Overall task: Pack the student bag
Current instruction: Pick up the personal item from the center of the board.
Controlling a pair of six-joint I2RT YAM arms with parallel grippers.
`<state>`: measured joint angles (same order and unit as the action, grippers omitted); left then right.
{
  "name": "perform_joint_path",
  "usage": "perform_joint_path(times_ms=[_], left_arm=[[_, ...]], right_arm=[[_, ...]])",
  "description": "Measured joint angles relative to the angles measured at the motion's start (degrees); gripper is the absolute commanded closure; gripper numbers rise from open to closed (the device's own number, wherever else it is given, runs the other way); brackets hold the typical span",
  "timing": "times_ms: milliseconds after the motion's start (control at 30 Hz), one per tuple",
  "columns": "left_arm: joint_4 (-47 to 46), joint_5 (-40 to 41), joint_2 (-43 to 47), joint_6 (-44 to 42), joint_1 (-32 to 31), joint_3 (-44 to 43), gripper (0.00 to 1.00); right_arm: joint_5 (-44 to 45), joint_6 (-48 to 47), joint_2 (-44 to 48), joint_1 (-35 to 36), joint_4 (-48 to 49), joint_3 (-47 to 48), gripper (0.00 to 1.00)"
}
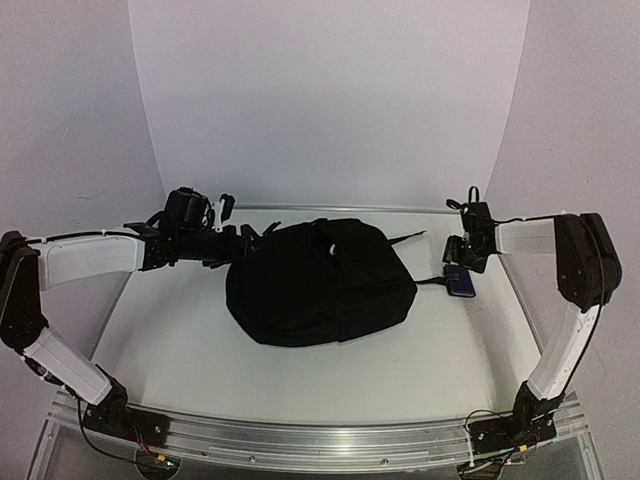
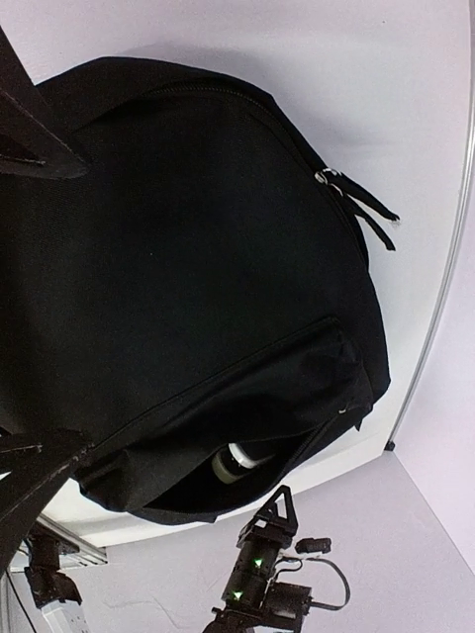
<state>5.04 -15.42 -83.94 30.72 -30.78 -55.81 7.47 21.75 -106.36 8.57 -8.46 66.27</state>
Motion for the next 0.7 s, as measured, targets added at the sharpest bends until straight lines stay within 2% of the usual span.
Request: perform_joint_path(times_ms=[467, 700], left_arm=[[-1.4, 0.0, 0.6, 0.9, 1.3, 1.9, 0.12], [-1.7, 0.0, 0.9, 0.9, 1.6, 2.3, 0.12]], right_arm=[[4.5, -3.6, -11.2, 1.0, -5.8, 9.3, 0.37], [9.1, -4.9, -13.2, 2.6, -7.4, 11.9, 0.69]])
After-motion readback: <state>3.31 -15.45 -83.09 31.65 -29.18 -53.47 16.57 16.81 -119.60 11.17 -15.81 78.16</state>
